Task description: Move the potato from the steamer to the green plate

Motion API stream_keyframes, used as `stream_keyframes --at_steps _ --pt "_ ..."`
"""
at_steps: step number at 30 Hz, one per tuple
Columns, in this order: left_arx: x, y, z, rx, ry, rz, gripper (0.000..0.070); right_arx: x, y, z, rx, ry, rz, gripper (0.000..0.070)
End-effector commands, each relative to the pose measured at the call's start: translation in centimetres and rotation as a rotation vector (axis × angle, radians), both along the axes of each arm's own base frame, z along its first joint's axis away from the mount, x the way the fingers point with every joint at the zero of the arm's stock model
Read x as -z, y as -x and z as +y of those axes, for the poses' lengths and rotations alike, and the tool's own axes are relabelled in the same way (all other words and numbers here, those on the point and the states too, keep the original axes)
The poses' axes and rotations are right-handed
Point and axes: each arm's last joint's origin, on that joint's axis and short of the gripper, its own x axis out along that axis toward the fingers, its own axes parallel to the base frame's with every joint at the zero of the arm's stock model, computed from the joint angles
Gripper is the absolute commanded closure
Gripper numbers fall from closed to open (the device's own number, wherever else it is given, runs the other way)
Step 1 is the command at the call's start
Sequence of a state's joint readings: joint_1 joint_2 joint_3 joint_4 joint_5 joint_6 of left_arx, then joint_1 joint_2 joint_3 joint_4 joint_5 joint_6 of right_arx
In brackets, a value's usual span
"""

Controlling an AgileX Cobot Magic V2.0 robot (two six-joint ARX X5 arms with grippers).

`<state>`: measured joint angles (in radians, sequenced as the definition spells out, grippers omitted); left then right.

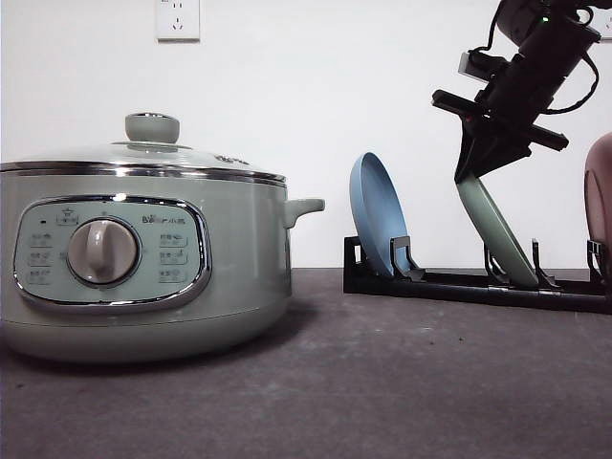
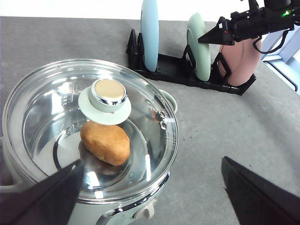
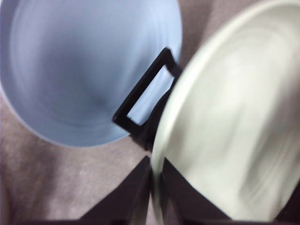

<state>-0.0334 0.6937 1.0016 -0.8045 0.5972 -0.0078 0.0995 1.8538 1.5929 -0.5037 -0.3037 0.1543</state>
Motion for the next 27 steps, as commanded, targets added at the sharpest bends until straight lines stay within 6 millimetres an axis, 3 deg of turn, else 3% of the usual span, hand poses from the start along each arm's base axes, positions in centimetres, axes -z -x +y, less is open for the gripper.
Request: stream_keyframes --at_steps 1,5,14,20,27 --pt "-0.7 0.1 0.0 0.01 -0.008 -0.037 0.0104 -0.4 -0.4 0.1 -0.007 -0.011 -0.021 0.0693" --pt "-0.7 0.1 0.0 0.01 -0.009 -0.036 0.0104 -1.6 0.0 0.1 -0.007 -0.015 -0.051 0.0693" --pt "-0.8 0.0 0.0 0.01 -0.008 -0.039 0.0104 -7.3 2.6 0.2 -0.036 -0.046 -0.203 0.0693" --pt "-0.8 0.0 0.0 0.01 -0.008 -0.039 0.0105 -10.8 5.7 0.5 -0.06 -0.058 -0.274 0.0693" --pt "-0.8 0.0 0.0 0.01 -0.008 -0.04 0.0105 -13.1 10.5 1.7 -0.158 0.011 -0.248 0.0693"
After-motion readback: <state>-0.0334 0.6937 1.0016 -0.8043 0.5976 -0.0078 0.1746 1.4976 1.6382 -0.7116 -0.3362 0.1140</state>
